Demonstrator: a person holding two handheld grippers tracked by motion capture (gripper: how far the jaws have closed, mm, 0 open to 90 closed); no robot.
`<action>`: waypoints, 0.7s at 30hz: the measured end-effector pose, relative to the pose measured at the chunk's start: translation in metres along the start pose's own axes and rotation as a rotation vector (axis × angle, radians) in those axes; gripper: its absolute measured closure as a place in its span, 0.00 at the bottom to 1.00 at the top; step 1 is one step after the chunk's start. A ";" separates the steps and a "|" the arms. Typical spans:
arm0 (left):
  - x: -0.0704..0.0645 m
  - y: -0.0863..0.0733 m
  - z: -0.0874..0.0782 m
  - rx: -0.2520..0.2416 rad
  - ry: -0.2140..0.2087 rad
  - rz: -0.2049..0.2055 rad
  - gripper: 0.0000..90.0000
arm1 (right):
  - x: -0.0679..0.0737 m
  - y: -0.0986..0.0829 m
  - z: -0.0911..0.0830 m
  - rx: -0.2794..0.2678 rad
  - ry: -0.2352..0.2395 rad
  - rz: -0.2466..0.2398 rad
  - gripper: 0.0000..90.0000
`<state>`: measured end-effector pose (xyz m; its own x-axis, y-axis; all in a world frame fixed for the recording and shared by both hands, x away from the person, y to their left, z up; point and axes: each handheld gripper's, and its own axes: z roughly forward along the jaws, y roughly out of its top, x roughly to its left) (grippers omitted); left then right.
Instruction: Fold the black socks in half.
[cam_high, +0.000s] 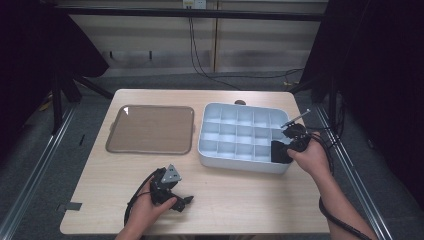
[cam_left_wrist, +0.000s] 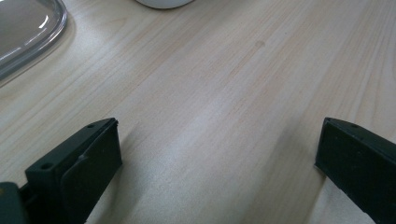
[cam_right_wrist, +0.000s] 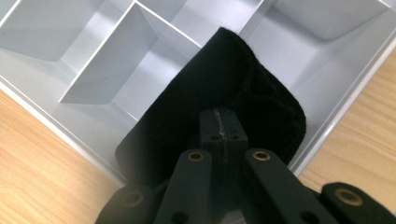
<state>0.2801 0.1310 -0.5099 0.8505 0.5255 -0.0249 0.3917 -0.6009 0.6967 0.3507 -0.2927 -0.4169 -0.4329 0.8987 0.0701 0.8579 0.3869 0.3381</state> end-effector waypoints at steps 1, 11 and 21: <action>0.000 0.000 0.000 0.000 0.000 0.000 0.00 | 0.000 0.000 0.001 0.003 -0.001 -0.002 1.00; 0.000 0.000 0.000 -0.001 0.000 -0.001 0.00 | -0.003 -0.010 0.015 0.028 -0.012 0.002 1.00; 0.000 0.000 0.000 0.000 -0.001 -0.002 0.00 | -0.005 -0.011 0.017 0.028 -0.012 0.005 1.00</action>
<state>0.2803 0.1308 -0.5099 0.8501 0.5260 -0.0264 0.3928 -0.5999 0.6970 0.3481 -0.2978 -0.4372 -0.4252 0.9031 0.0604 0.8675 0.3877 0.3115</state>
